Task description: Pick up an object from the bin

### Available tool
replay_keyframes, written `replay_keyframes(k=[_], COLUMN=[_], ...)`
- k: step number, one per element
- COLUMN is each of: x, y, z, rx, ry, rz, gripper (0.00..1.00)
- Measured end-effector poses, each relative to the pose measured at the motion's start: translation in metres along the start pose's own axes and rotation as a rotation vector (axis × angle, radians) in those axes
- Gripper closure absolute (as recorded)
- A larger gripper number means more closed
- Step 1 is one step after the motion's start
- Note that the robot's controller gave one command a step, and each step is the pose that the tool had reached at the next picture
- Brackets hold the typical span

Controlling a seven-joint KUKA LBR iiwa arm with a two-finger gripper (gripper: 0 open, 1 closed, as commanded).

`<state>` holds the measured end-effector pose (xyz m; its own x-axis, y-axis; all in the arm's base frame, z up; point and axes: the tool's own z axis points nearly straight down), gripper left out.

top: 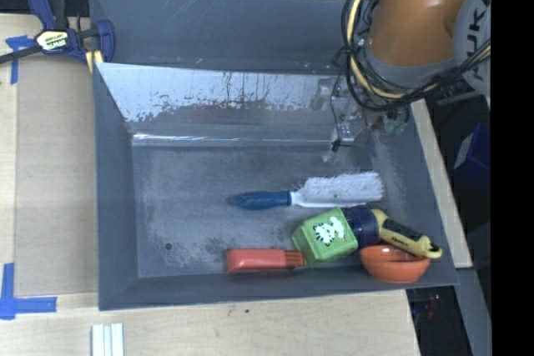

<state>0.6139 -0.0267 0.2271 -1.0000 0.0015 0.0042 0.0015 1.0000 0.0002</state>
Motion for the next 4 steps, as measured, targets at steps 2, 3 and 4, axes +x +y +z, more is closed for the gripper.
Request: replay_keyframes(k=[2, 3, 4], x=[0.032, 0.044, 0.035], y=[-0.009, -0.008, 0.029], z=[0.145, 0.067, 0.127], rx=[0.004, 0.004, 0.001], ry=[-0.034, -0.021, -0.024], rz=[-0.294, -0.362, -0.244], gripper=[0.00, 0.00, 0.00])
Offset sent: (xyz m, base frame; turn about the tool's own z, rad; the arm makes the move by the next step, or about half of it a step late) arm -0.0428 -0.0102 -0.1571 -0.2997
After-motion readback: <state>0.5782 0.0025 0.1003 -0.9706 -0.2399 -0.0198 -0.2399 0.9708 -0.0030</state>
